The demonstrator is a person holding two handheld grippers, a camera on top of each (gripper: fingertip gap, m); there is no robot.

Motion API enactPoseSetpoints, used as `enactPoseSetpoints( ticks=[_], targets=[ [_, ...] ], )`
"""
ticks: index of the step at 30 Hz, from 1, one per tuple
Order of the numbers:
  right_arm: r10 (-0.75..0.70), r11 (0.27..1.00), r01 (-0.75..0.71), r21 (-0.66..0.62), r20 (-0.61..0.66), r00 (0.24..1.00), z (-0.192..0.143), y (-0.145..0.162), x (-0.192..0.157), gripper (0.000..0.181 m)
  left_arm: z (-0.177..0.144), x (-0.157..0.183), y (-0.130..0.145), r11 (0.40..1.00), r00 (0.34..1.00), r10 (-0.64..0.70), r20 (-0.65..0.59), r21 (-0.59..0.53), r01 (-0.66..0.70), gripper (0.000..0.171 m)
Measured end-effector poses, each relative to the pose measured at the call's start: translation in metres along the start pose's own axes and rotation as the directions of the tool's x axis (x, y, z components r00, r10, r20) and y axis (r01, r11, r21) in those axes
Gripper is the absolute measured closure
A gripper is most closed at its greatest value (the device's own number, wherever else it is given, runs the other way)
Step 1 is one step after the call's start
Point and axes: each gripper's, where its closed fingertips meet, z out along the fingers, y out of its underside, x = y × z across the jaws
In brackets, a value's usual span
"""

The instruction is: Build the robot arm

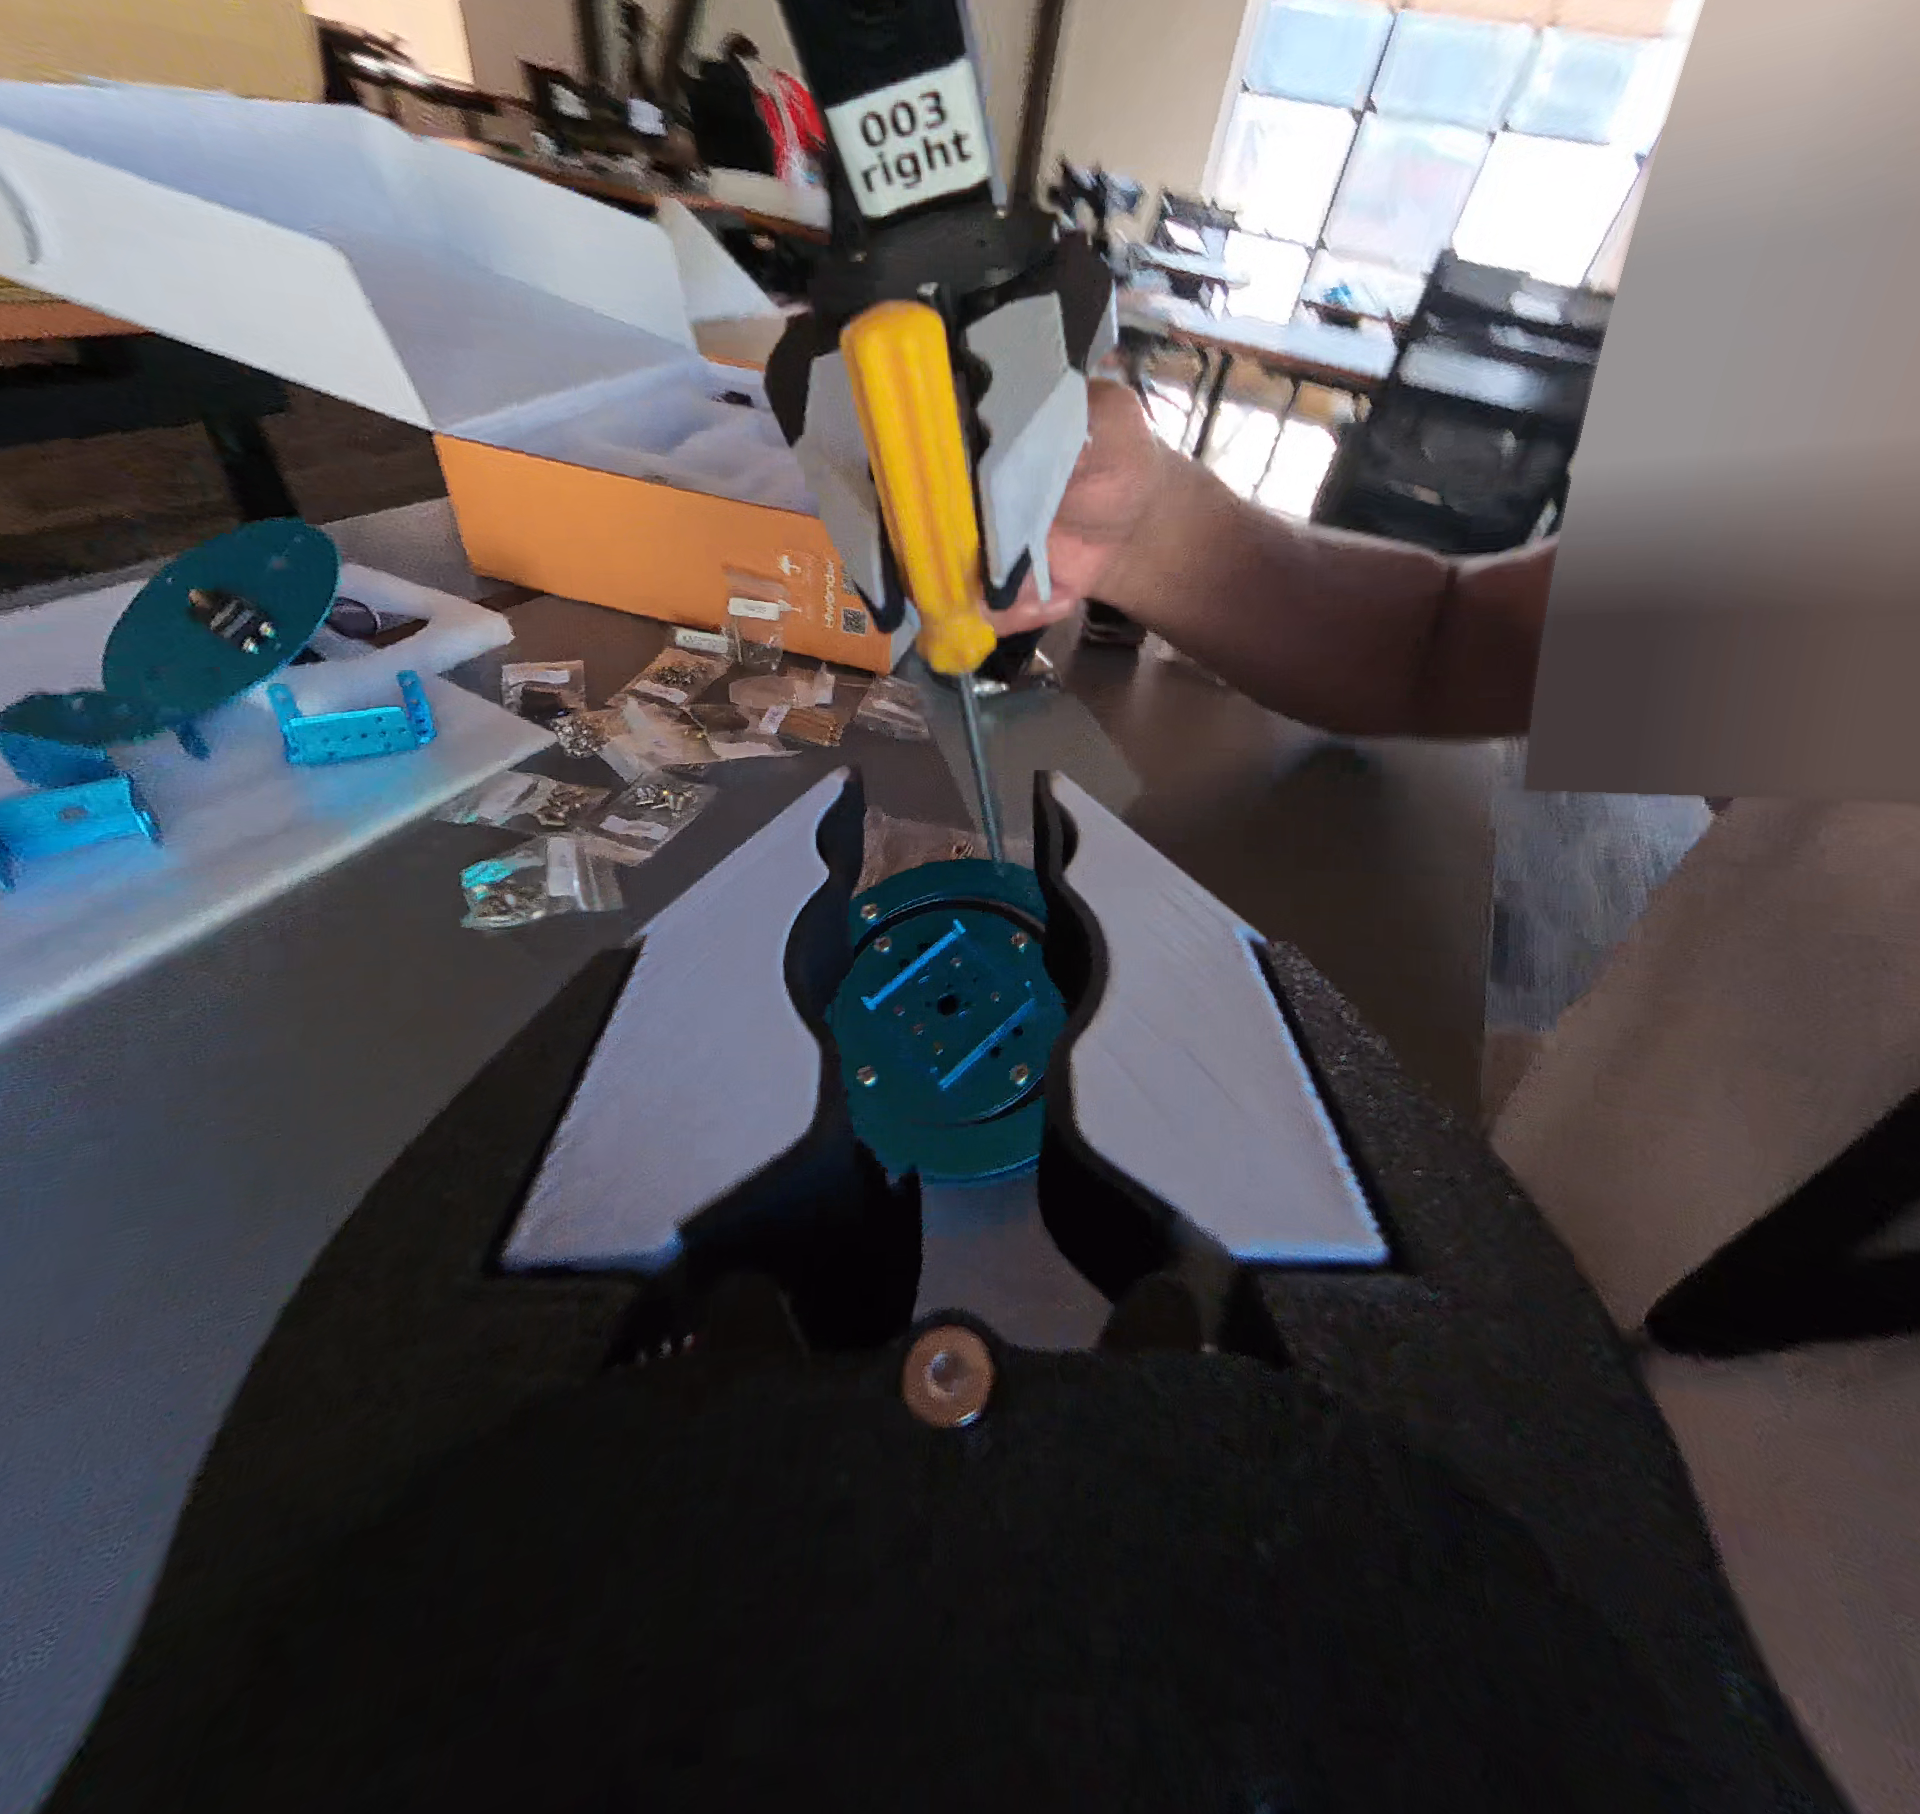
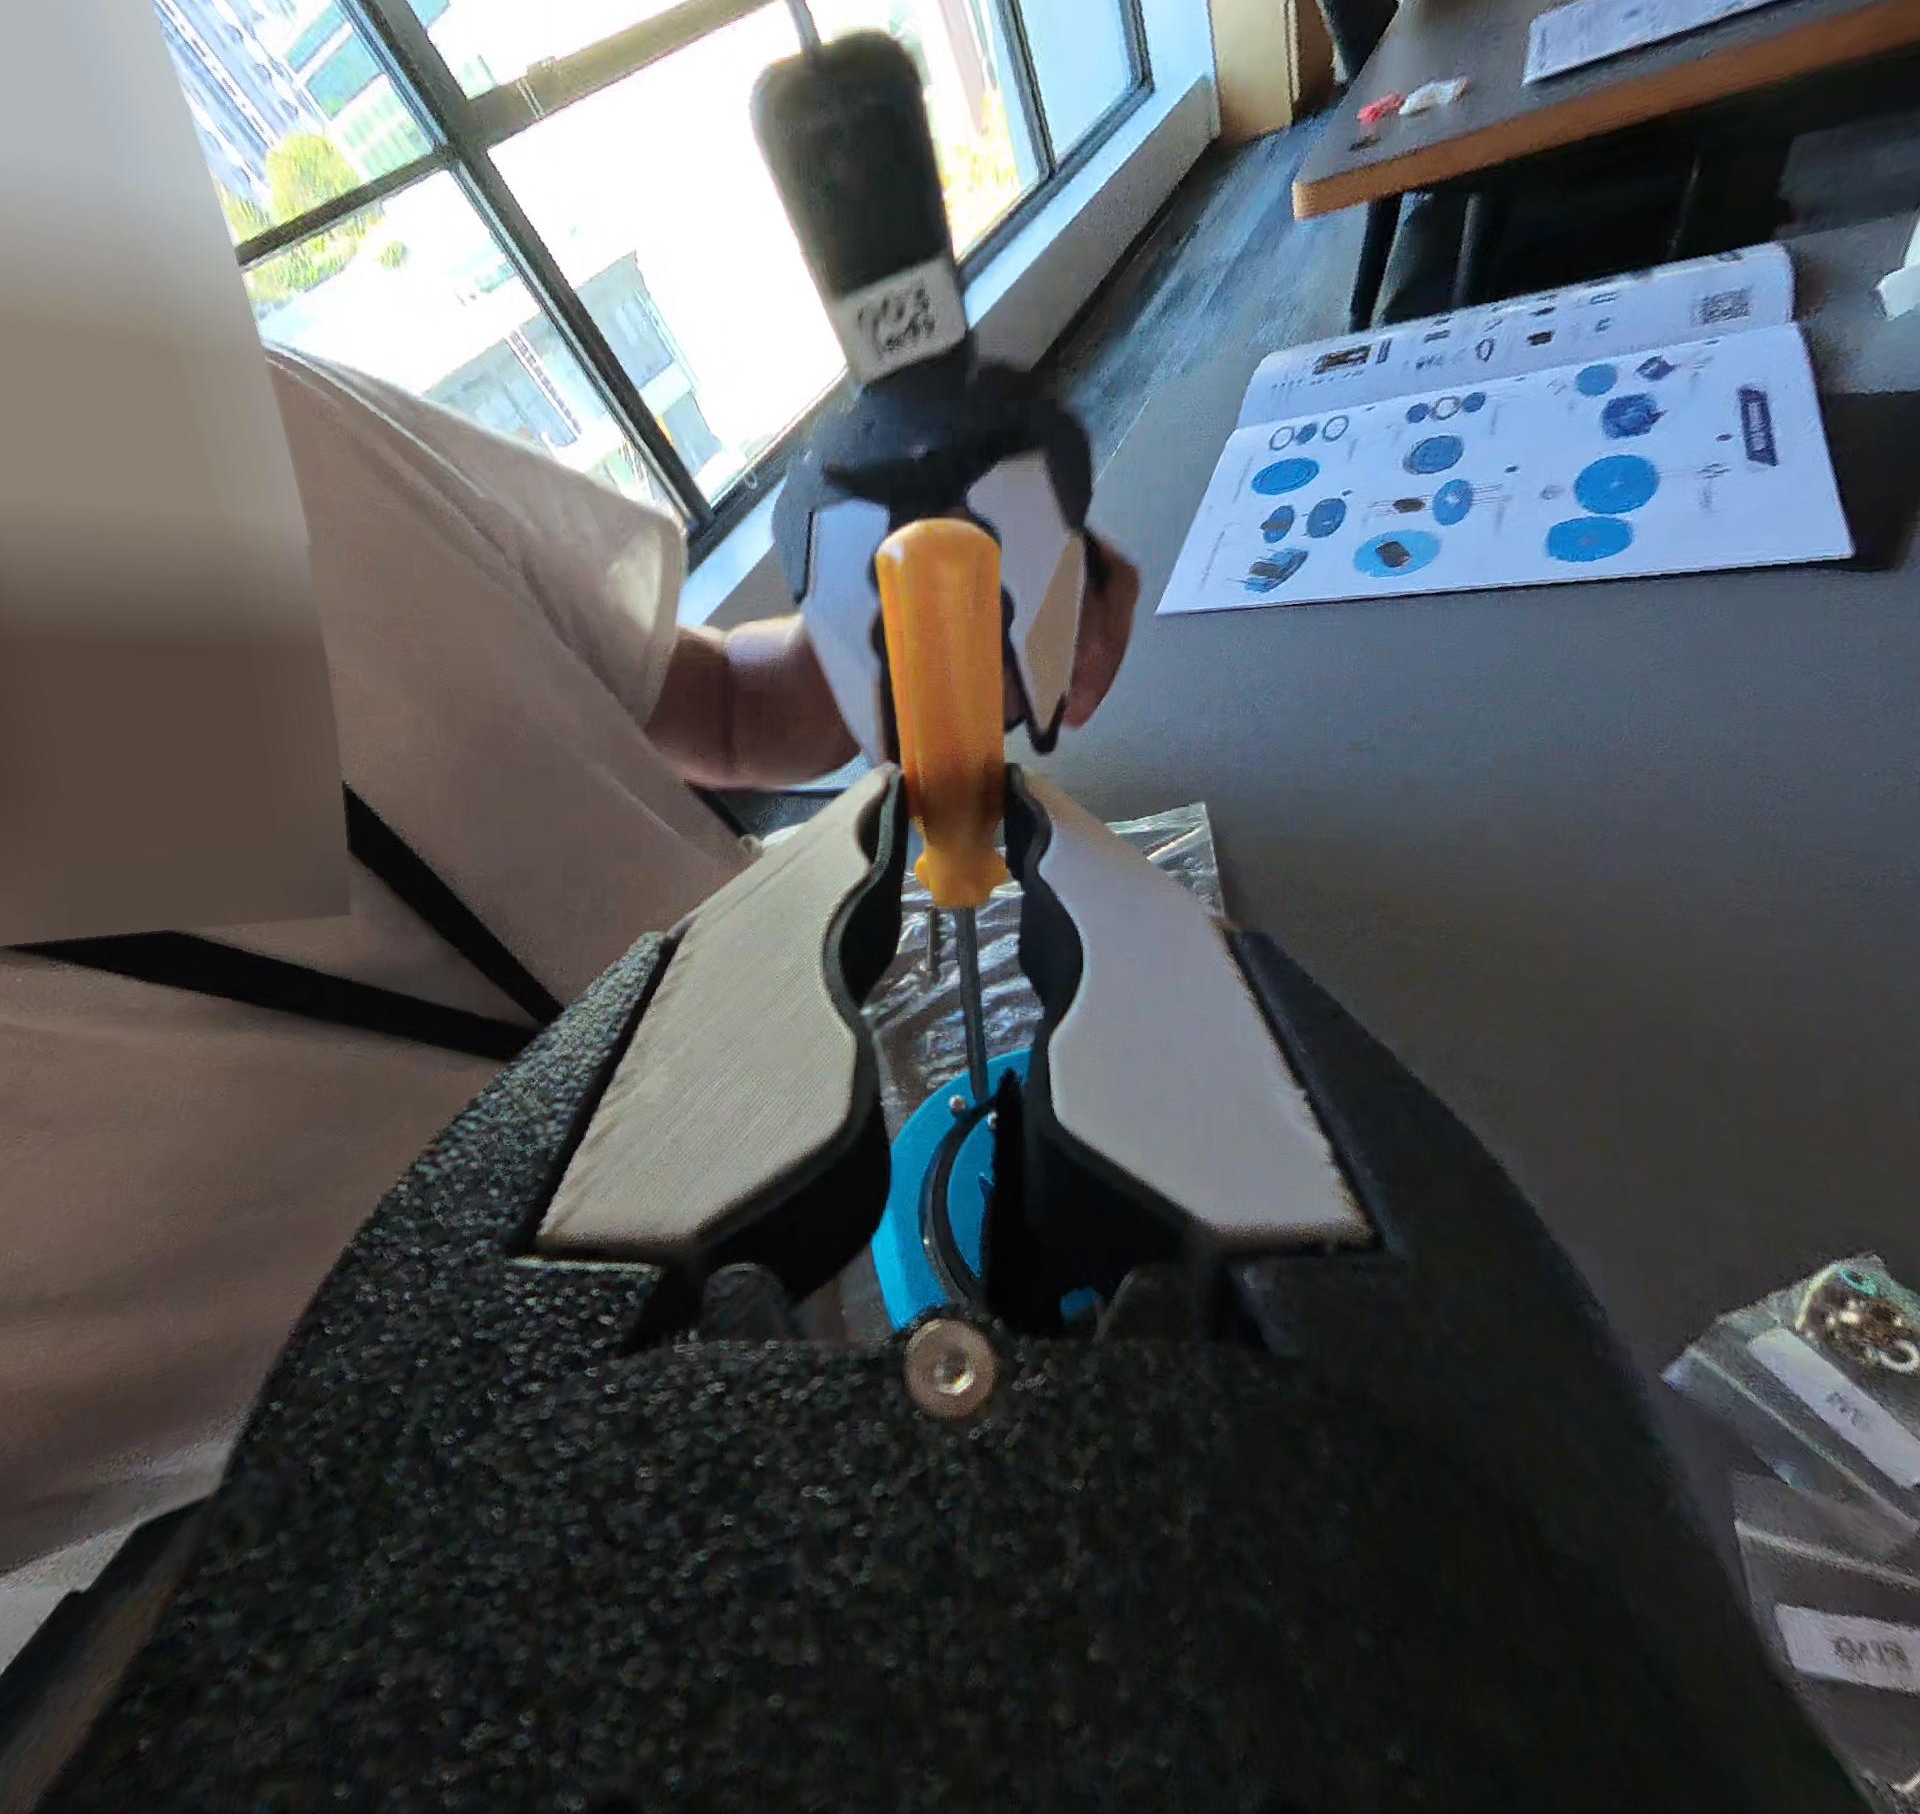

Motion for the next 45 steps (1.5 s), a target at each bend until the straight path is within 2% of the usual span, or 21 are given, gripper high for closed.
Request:
enactPoseSetpoints(
  ticks=[4,5,7,11,14,19,23,28,33,39,45],
  targets=[
    [0.038,0.999,-0.038,0.010,0.035,0.999,0.000,0.018,-0.004,0.165,0.025,0.006,0.010,0.995,0.992,-0.058,0.114,0.087,0.048,0.137],
    [0.029,0.999,-0.030,0.017,0.030,0.999,0.000,0.020,-0.006,0.164,0.032,0.010,0.010,0.993,0.992,-0.078,0.096,0.100,0.068,0.137],
    [0.049,0.999,-0.050,0.004,0.043,0.998,-0.001,0.026,-0.011,0.165,0.044,0.018,0.017,0.991,0.991,-0.120,0.051,0.074,0.116,0.138],
    [0.008,1.000,-0.008,0.005,-0.072,0.997,-0.011,0.044,-0.009,0.164,0.050,0.014,0.037,0.992,0.981,-0.128,0.145,0.030,0.125,0.138],
    [-0.004,1.000,0.007,0.022,-0.100,0.995,-0.019,0.052,-0.013,0.165,0.056,0.018,0.045,0.992,0.976,-0.129,0.176,0.008,0.129,0.139],
    [-0.025,1.000,0.023,-0.016,-0.101,0.995,-0.023,0.062,-0.009,0.164,0.055,0.021,0.029,0.981,0.968,-0.175,0.179,0.111,0.157,0.141],
    [0.019,1.000,-0.017,0.023,-0.081,0.997,-0.031,0.054,-0.008,0.164,0.061,0.027,0.027,0.991,0.970,-0.116,0.215,0.096,0.097,0.141],
    [-0.001,1.000,0.003,0.027,-0.085,0.996,-0.029,0.051,-0.014,0.164,0.077,0.027,0.036,1.000,0.956,-0.008,0.294,0.005,0.007,0.142],
    [-0.019,1.000,0.018,-0.011,-0.104,0.994,-0.023,0.059,-0.013,0.165,0.088,0.026,0.045,0.999,0.955,0.000,0.297,-0.034,0.011,0.145],
    [-0.061,0.998,0.056,-0.039,-0.132,0.989,-0.025,0.058,-0.013,0.163,0.093,0.023,0.050,0.998,0.960,0.006,0.279,-0.057,0.010,0.163],
    [-0.065,0.998,0.062,-0.029,-0.137,0.988,-0.024,0.060,-0.012,0.164,0.094,0.020,0.049,0.998,0.958,0.021,0.287,-0.056,-0.005,0.163]
  ],
)
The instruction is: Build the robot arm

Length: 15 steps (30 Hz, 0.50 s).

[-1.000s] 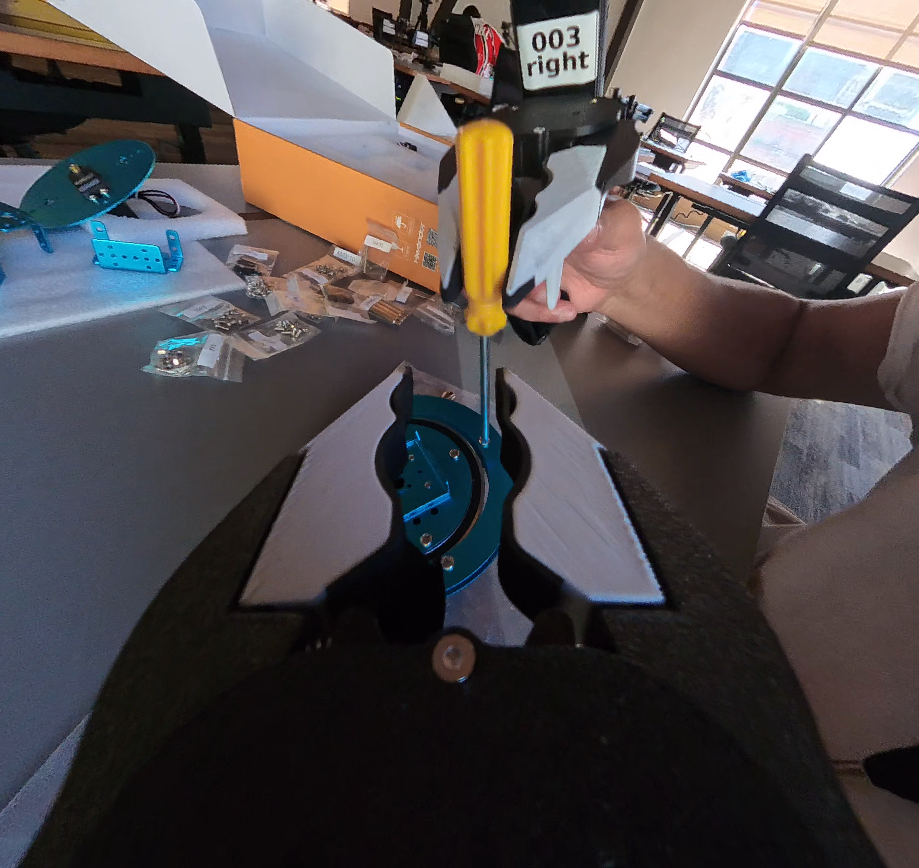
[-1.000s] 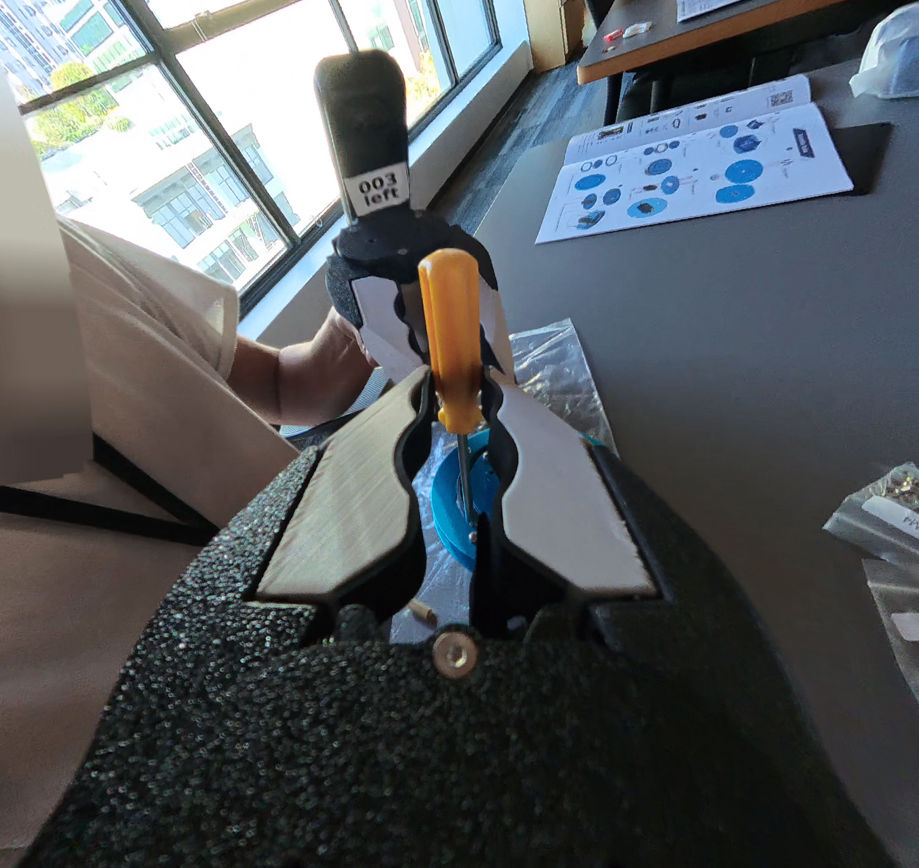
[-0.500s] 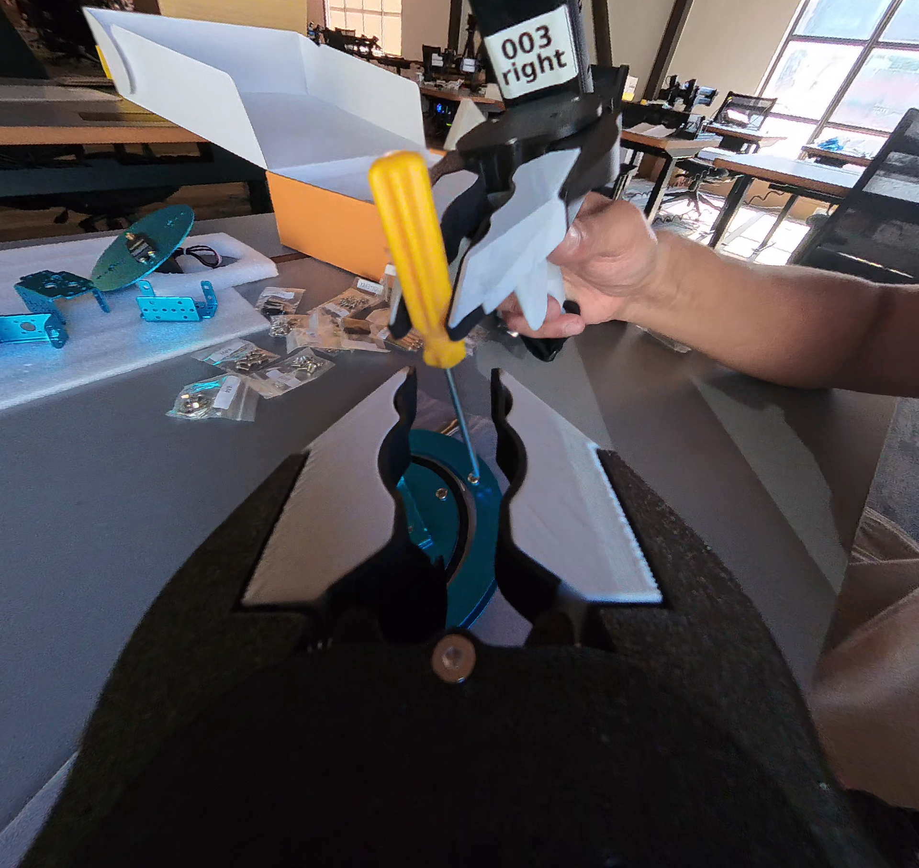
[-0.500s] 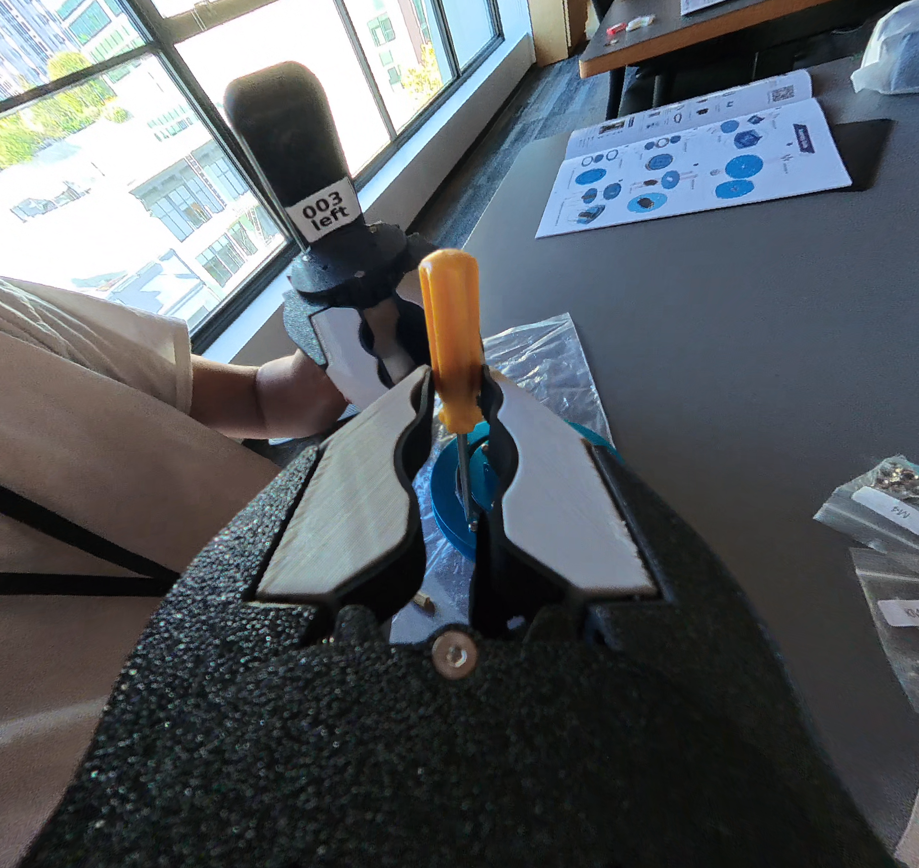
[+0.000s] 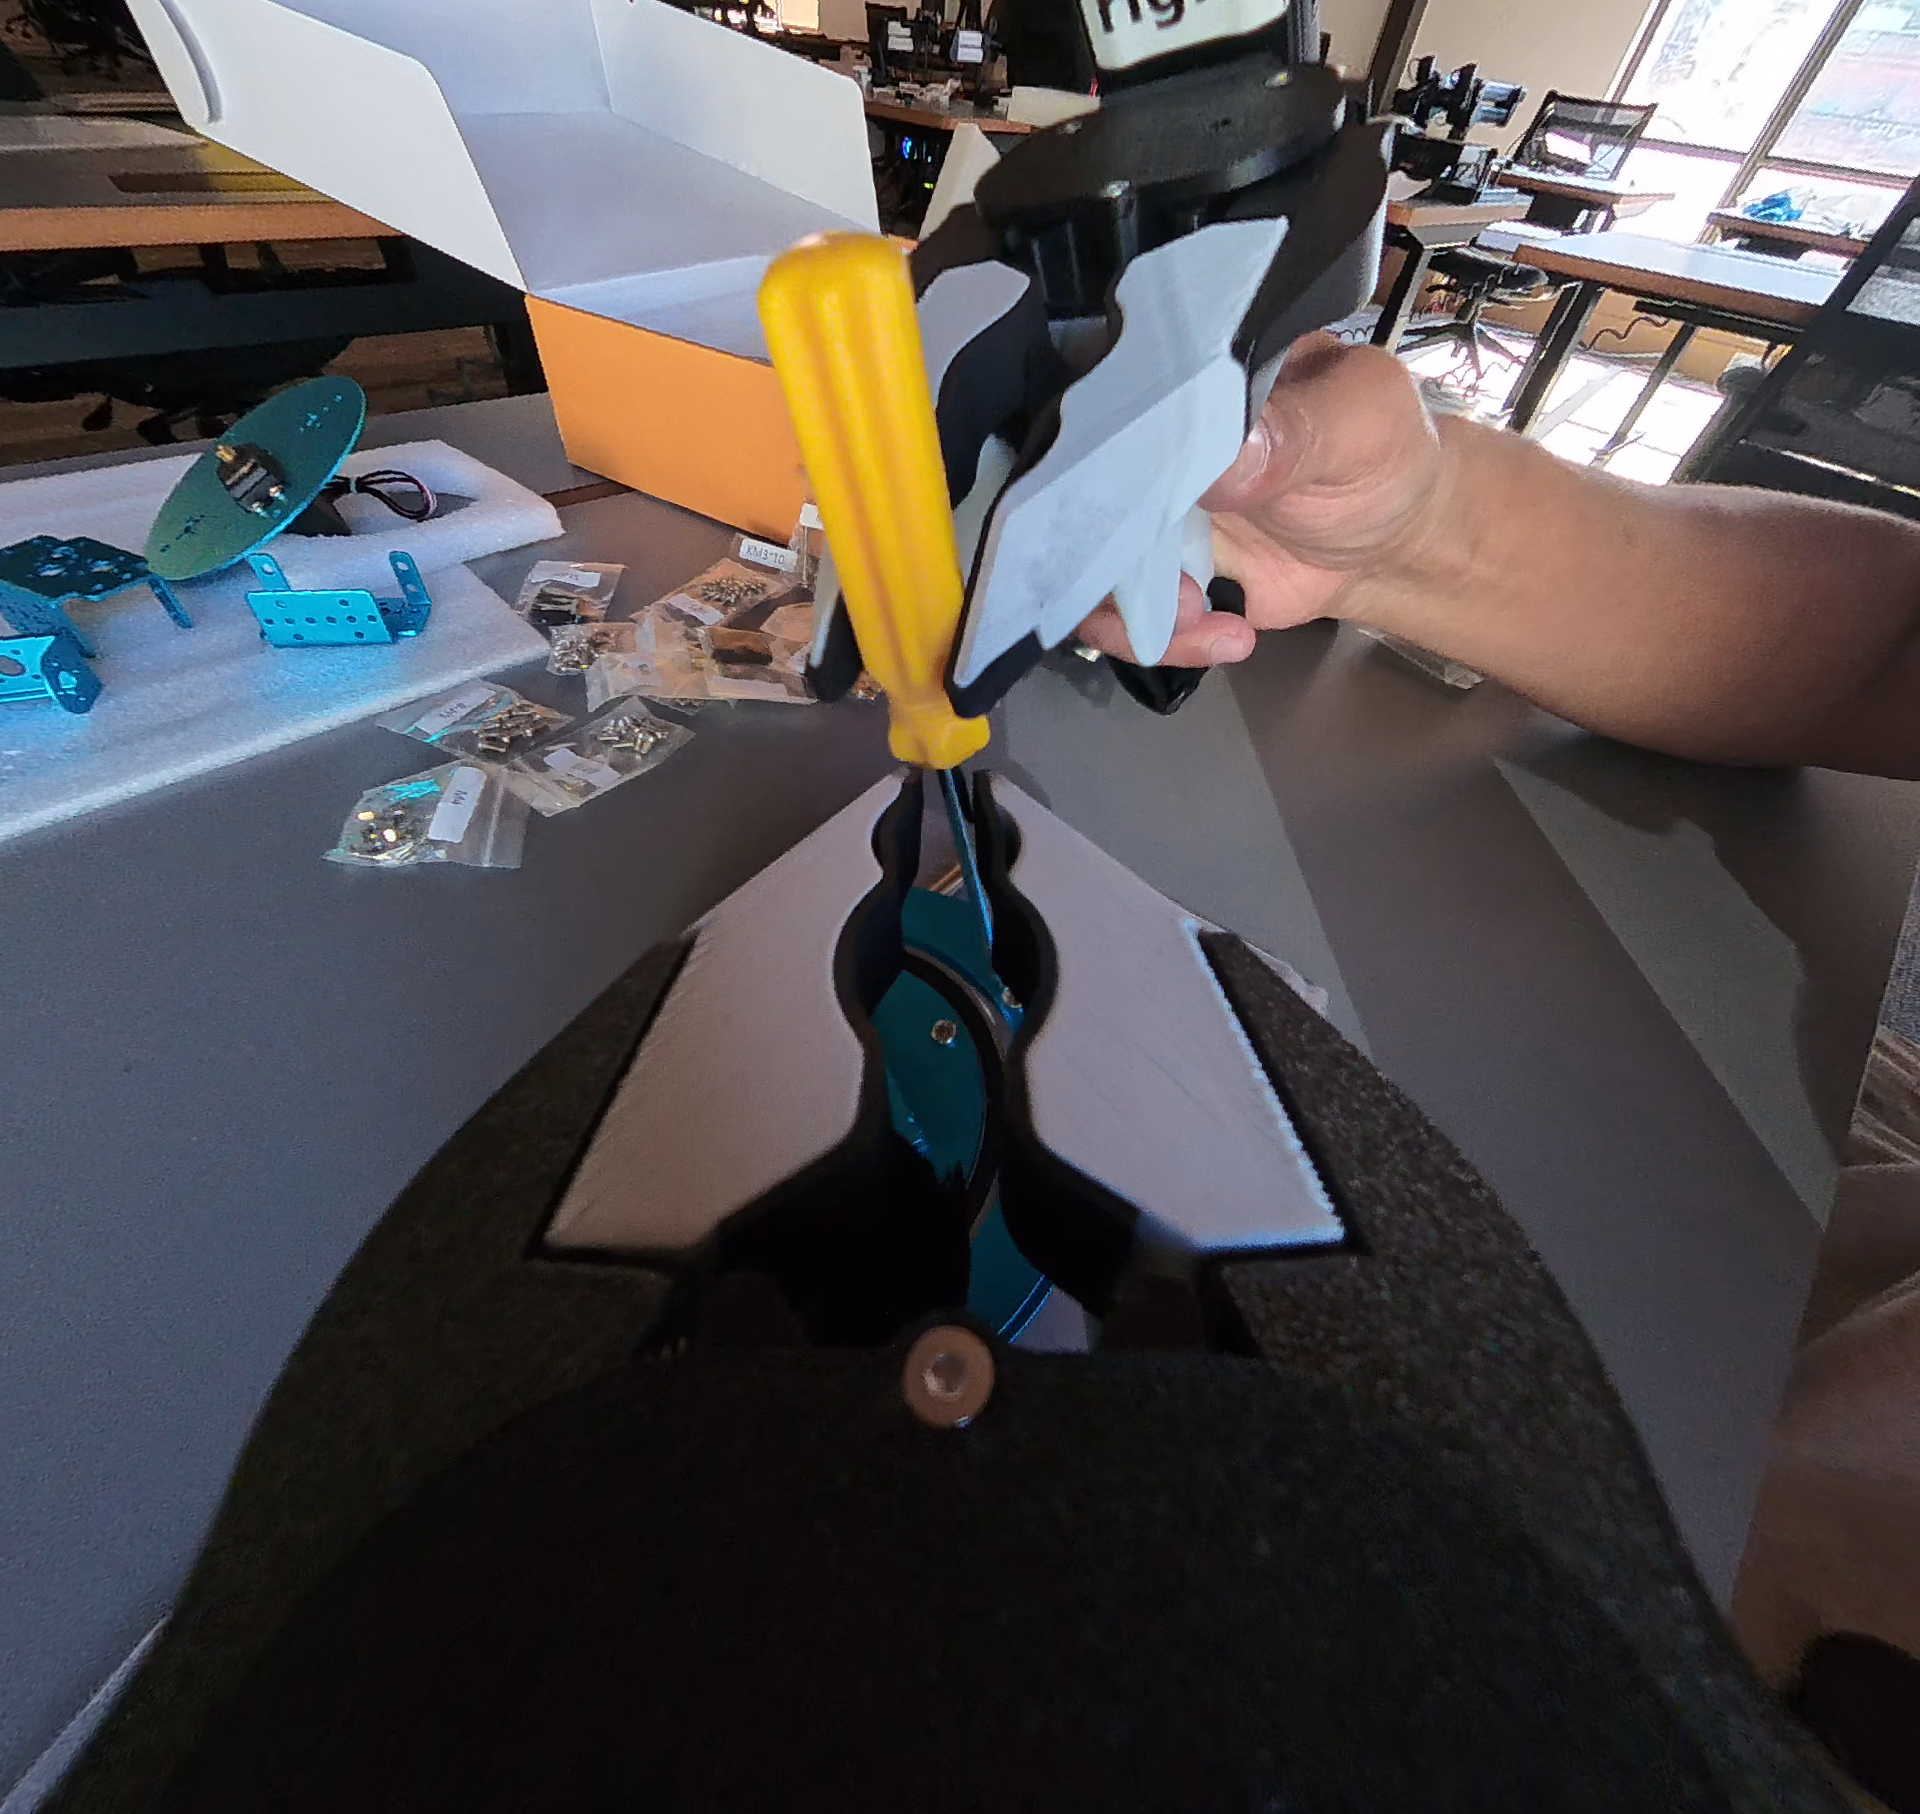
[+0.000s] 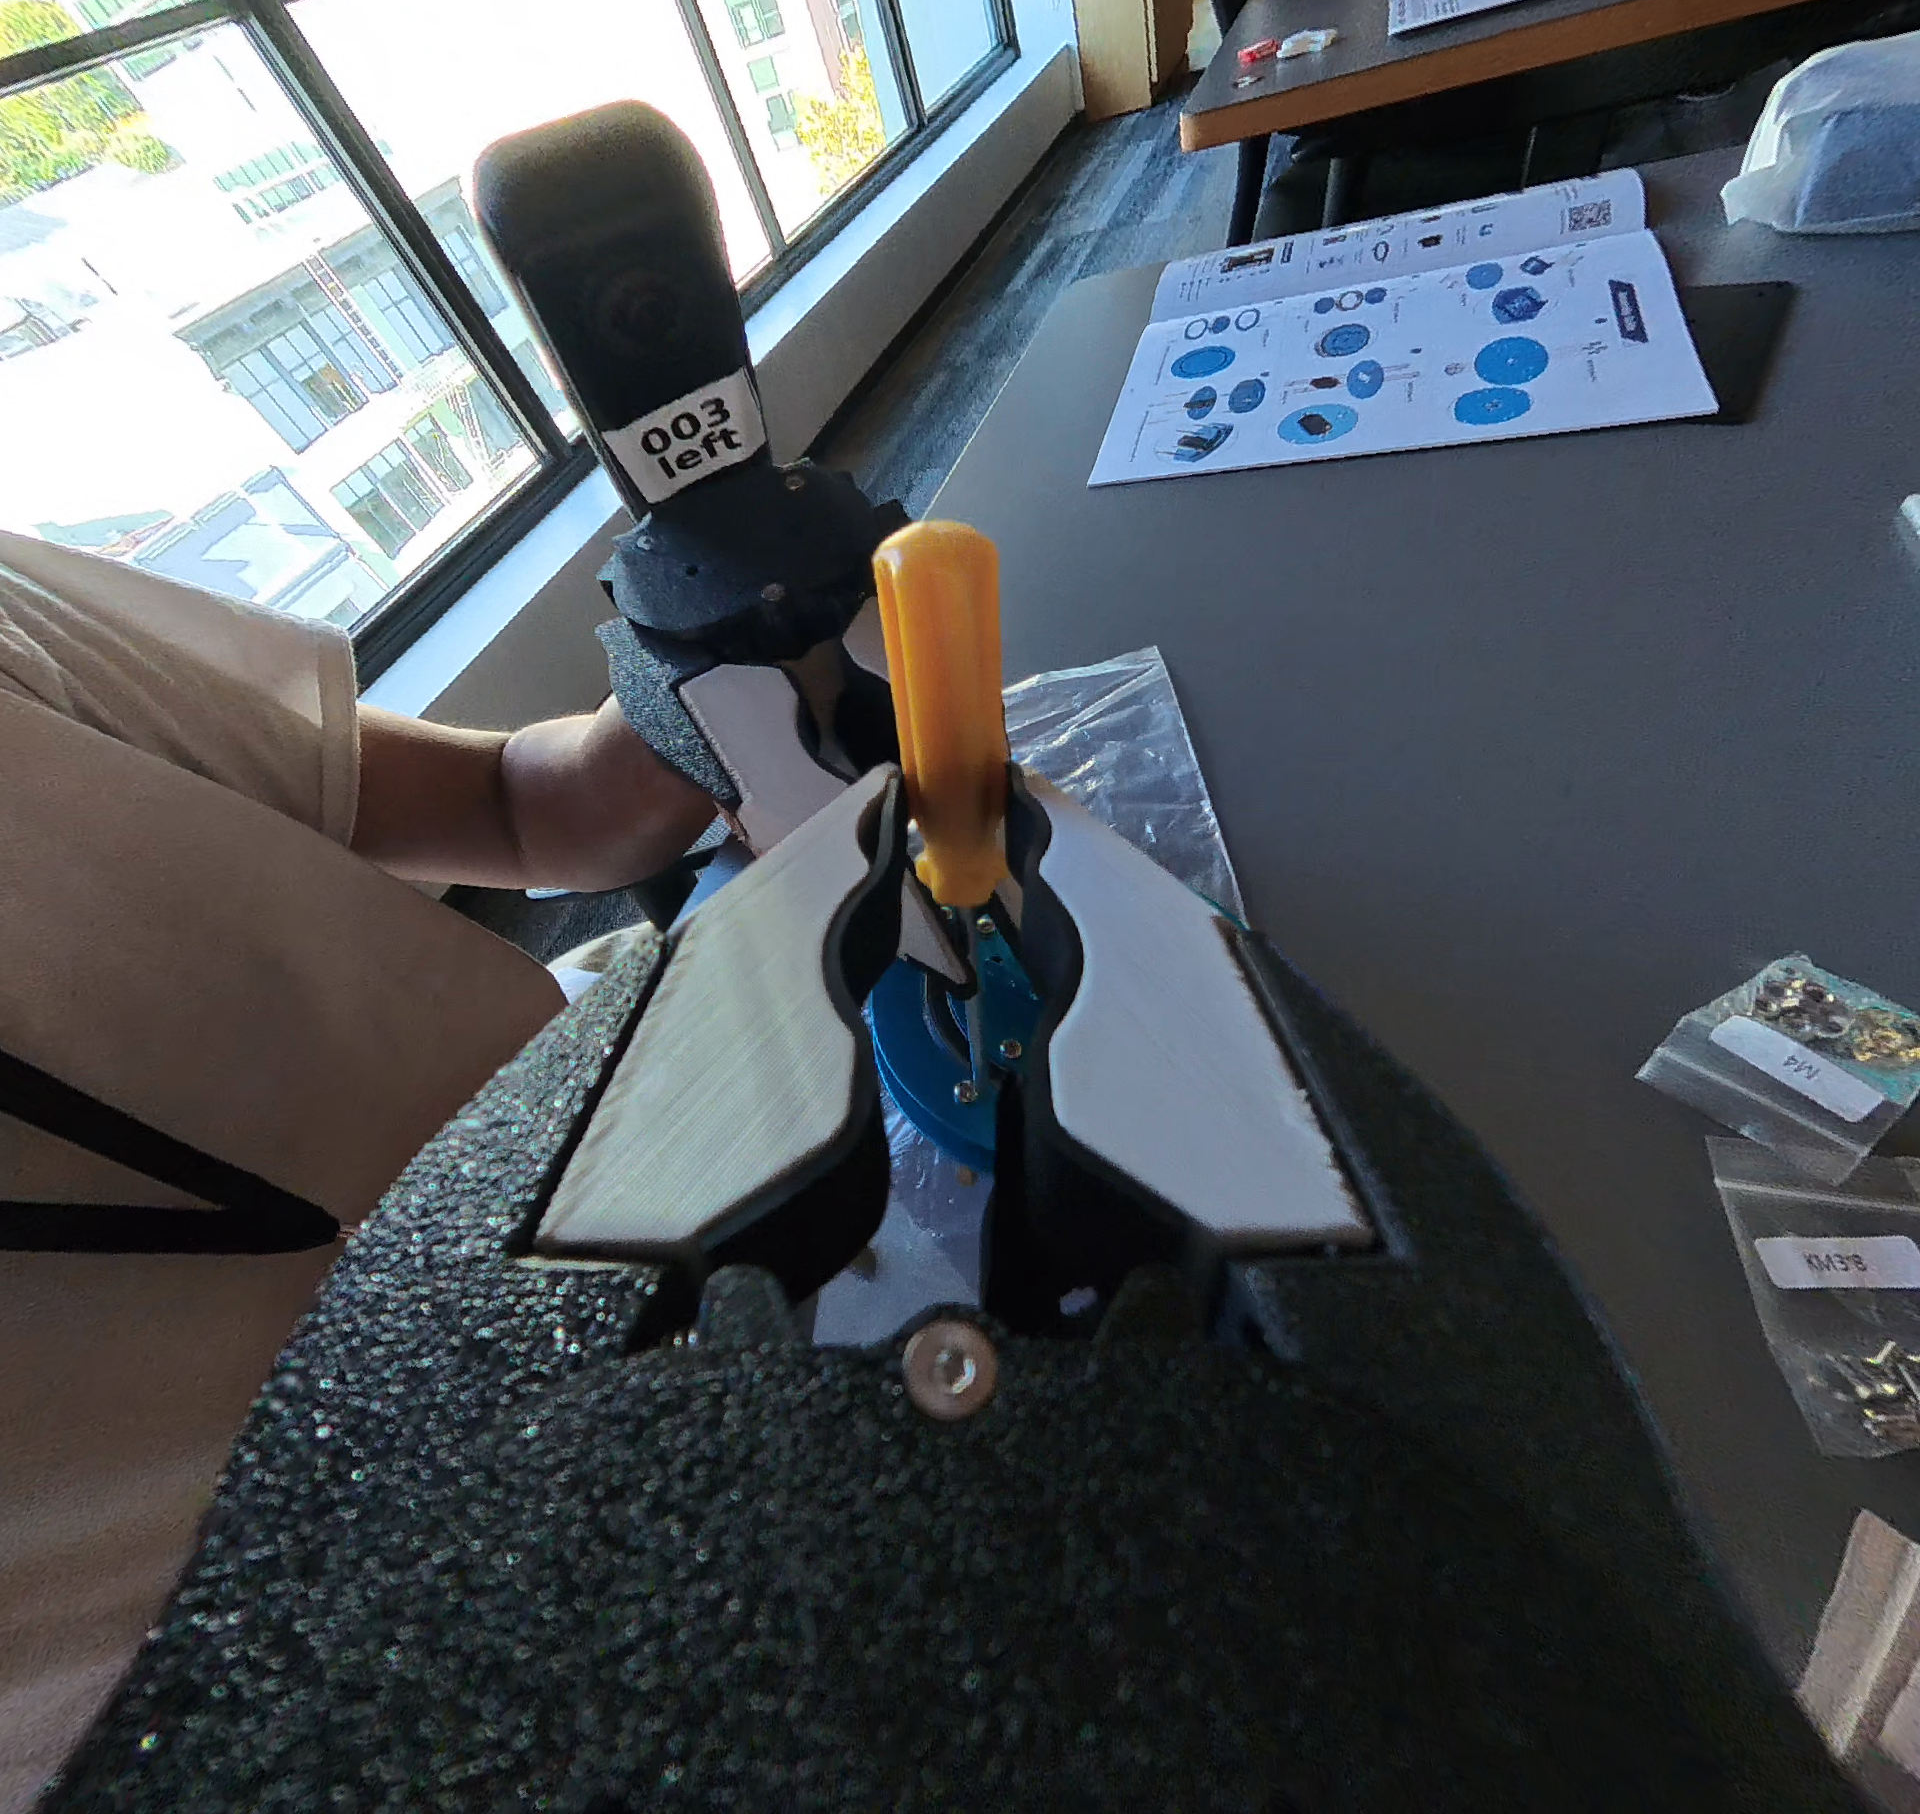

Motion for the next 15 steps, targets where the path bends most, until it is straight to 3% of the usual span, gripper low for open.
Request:
enactPoseSetpoints(
  ticks=[15],
  targets=[
    [0.005,1.000,-0.005,-0.017,0.010,1.000,0.0008,0.0006,-0.0041,0.164,0.0022,0.0054,0.0056,1.000,0.999,-0.015,-0.030,-0.010,0.014,0.168]
  ],
)
